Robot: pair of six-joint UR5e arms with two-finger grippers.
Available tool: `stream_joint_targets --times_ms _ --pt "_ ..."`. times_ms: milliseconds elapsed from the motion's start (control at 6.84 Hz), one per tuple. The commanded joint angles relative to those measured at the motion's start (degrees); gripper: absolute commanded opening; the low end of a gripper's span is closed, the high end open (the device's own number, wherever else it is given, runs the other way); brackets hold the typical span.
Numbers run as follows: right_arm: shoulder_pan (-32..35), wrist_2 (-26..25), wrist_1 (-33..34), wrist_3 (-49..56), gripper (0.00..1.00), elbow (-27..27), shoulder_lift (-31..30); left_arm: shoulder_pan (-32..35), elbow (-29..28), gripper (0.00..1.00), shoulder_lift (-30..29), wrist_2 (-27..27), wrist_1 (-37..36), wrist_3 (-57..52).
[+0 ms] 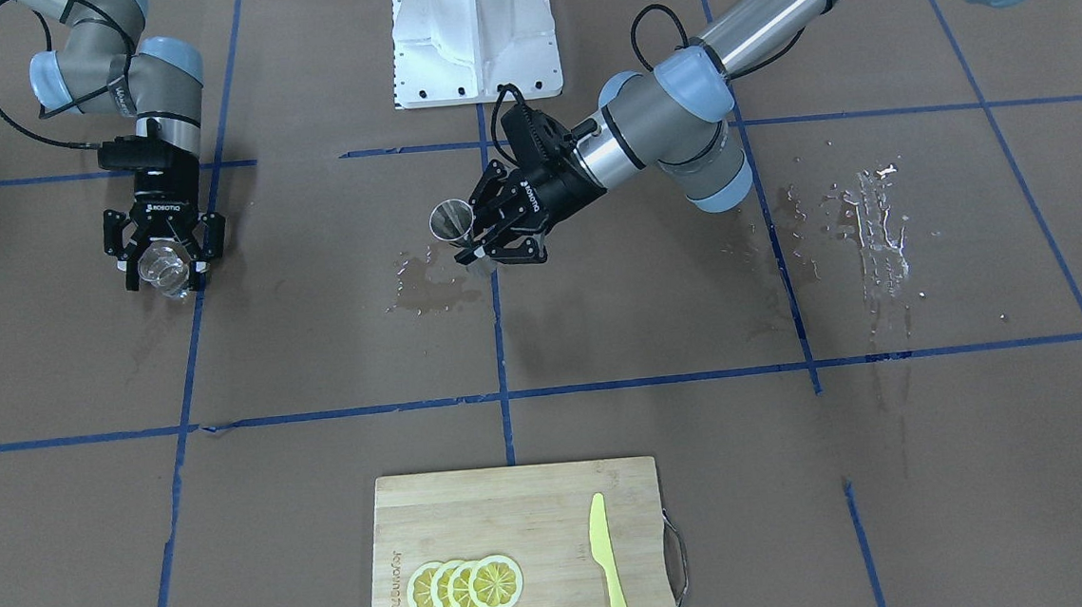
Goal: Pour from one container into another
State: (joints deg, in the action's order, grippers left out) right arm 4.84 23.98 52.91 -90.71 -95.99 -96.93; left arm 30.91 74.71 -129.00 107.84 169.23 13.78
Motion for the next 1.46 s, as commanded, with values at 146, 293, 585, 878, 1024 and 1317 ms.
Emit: stream_joint_targets --times_ms 146,293,585,878,1024,1317 --pt "-0.1 0.0 0.0 0.0 0.74 0.3 0.6 0.0 0.0 0.00 0.3 0.0 0.5 0.0" --pt "-0.1 -0.1 0.0 0.0 0.73 0.5 0.6 0.0 0.0 0.00 0.4 0.0 0.7 0.0" --pt "-0.2 -0.1 0.0 0.0 0.14 1.1 0.6 0.0 0.1 0.00 0.4 0.0 0.8 0.0" --pt "-0.1 -0.4 -0.1 0.0 0.00 0.6 0.6 -0.1 0.1 0.00 0.4 0.0 0.8 -0.1" --pt "0.2 -0.4 -0.1 0.0 0.00 -0.2 0.6 -0.1 0.1 0.00 0.4 0.0 0.8 -0.1" --pt "0.3 -0.3 -0.1 0.9 0.00 -2.3 0.2 -0.1 0.2 0.00 0.4 0.0 0.8 -0.1"
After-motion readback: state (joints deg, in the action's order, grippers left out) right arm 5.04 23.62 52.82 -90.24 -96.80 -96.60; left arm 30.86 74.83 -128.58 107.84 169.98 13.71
